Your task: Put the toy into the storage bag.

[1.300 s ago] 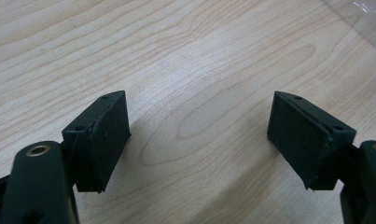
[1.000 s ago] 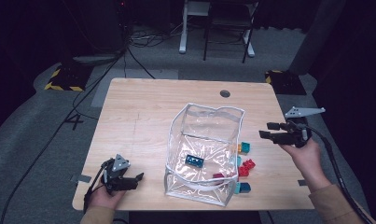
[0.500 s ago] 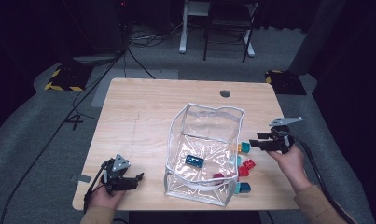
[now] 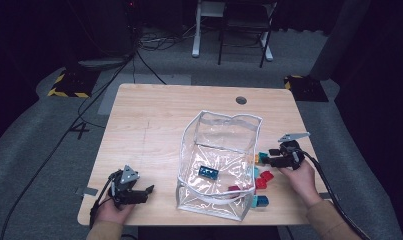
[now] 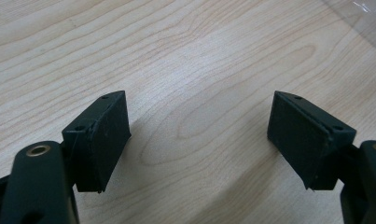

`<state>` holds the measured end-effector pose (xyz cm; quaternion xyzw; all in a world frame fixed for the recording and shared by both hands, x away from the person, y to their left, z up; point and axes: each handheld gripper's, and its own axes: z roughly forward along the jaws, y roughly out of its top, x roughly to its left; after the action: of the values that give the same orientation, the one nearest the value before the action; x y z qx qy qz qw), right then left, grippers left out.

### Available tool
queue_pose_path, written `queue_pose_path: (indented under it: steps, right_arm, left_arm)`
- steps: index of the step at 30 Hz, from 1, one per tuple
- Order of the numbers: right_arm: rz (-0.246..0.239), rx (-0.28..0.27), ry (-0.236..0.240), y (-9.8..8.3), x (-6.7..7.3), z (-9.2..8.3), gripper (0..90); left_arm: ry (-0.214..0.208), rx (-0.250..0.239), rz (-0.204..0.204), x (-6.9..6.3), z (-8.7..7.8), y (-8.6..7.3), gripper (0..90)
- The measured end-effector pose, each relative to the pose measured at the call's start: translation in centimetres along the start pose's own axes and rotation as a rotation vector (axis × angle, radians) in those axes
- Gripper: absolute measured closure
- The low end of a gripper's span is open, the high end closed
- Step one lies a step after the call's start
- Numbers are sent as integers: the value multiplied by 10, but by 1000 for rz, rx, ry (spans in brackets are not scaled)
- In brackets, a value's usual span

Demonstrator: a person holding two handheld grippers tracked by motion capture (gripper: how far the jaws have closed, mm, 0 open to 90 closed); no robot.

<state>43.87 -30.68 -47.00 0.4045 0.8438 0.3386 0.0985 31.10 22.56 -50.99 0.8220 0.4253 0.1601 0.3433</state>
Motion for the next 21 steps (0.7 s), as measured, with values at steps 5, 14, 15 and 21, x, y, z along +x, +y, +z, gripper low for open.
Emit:
queue_pose_path:
  steps: [5,14,15,21]
  right_arm:
    - [-5,11,-9,-1,0,8,424]
    - [36,13,-68,-2,-19,7,437]
    - [40,12,-70,-2,-21,8,441]
    - [5,28,-87,3,-18,14,573]
  left_arm:
    - [0,0,0,0,0,0,214]
    - [0,0,0,0,0,0,213]
    - [0,0,0,0,0,0,213]
    - [0,0,0,0,0,0,214]
